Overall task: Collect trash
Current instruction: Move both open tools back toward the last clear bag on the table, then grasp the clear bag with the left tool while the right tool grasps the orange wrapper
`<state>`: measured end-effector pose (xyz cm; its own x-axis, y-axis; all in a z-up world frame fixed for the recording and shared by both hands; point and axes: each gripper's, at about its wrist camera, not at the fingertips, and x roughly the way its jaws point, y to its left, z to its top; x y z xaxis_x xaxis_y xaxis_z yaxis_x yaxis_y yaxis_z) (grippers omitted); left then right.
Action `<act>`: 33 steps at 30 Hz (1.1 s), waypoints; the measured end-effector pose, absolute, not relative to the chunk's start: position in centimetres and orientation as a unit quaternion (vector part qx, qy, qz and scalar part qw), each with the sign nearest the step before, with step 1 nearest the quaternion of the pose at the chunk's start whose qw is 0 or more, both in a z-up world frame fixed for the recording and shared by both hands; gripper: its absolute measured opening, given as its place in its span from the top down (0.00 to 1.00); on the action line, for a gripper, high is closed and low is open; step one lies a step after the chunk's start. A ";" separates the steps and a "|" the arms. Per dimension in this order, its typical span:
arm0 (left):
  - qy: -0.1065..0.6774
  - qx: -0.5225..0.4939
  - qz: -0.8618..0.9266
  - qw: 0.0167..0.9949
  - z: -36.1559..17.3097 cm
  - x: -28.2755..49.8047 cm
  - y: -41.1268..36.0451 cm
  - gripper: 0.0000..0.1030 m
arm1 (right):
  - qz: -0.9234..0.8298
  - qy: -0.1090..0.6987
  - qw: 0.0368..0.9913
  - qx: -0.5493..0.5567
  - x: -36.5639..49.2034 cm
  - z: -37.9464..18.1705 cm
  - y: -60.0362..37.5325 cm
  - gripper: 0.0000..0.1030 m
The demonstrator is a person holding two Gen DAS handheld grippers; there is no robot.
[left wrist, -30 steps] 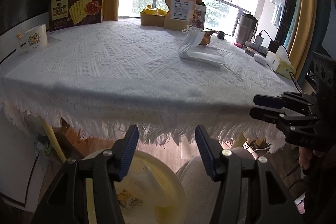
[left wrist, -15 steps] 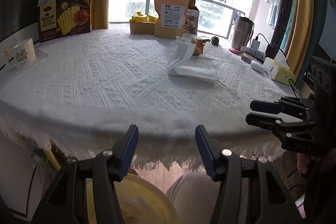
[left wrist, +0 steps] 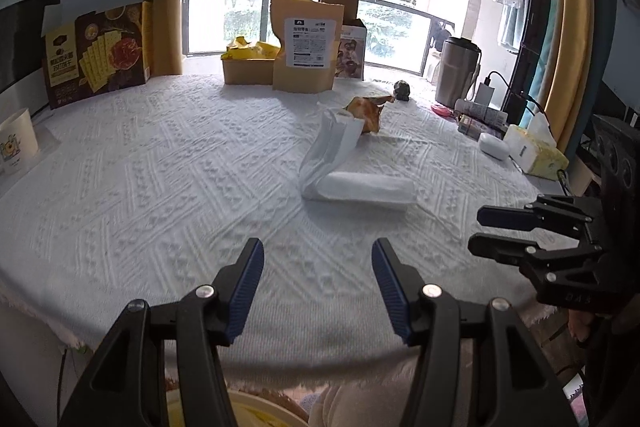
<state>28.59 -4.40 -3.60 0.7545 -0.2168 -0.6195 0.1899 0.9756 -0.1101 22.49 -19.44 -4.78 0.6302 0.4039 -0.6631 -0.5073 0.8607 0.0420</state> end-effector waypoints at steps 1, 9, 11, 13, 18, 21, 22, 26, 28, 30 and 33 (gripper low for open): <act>0.333 -0.018 -0.110 0.936 -3.5 29.1 -4.6 0.45 | 0.252 0.348 0.900 -0.075 22.7 -4.7 -19.5 0.68; 0.348 -0.024 -0.115 0.930 -3.6 34.3 -5.5 0.45 | 0.235 0.360 0.898 -0.093 25.6 -4.1 -20.0 0.63; 0.349 -0.024 -0.119 0.929 -3.6 35.5 -5.9 0.45 | 0.229 0.363 0.898 -0.100 26.5 -4.0 -20.1 0.62; 0.350 -0.023 -0.123 0.928 -3.7 36.5 -6.3 0.45 | 0.224 0.366 0.897 -0.104 27.3 -3.8 -20.2 0.62; 0.372 -0.004 -0.119 0.920 -4.4 39.4 -7.2 0.45 | 0.213 0.364 0.900 -0.112 29.6 -3.4 -20.4 0.60; 0.384 0.005 -0.110 0.917 -5.0 40.6 -7.3 0.45 | 0.205 0.363 0.902 -0.110 31.3 -3.2 -20.8 0.55; 0.391 0.002 -0.113 0.913 -5.2 40.9 -7.2 0.45 | 0.203 0.365 0.902 -0.109 32.0 -3.2 -20.9 0.55; 0.388 0.002 -0.114 0.914 -5.3 41.2 -7.0 0.85 | 0.194 0.370 0.902 -0.106 34.7 -3.5 -21.2 0.53; 0.382 -0.010 -0.118 0.917 -5.2 41.0 -6.7 0.91 | 0.189 0.374 0.903 -0.099 36.3 -3.5 -21.4 0.48; 0.367 -0.009 -0.115 0.923 -4.8 40.6 -6.5 0.95 | 0.191 0.378 0.901 -0.087 37.8 -3.6 -21.6 0.43; 0.352 -0.022 -0.105 0.930 -4.4 40.1 -5.6 0.96 | 0.197 0.385 0.898 -0.074 39.7 -3.6 -21.4 0.41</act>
<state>40.09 -5.60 -4.36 0.7303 -0.2097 -0.6501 0.1790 0.9772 -0.1141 39.73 -21.44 -3.64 0.6254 0.2967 -0.7217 -0.4106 0.9116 0.0190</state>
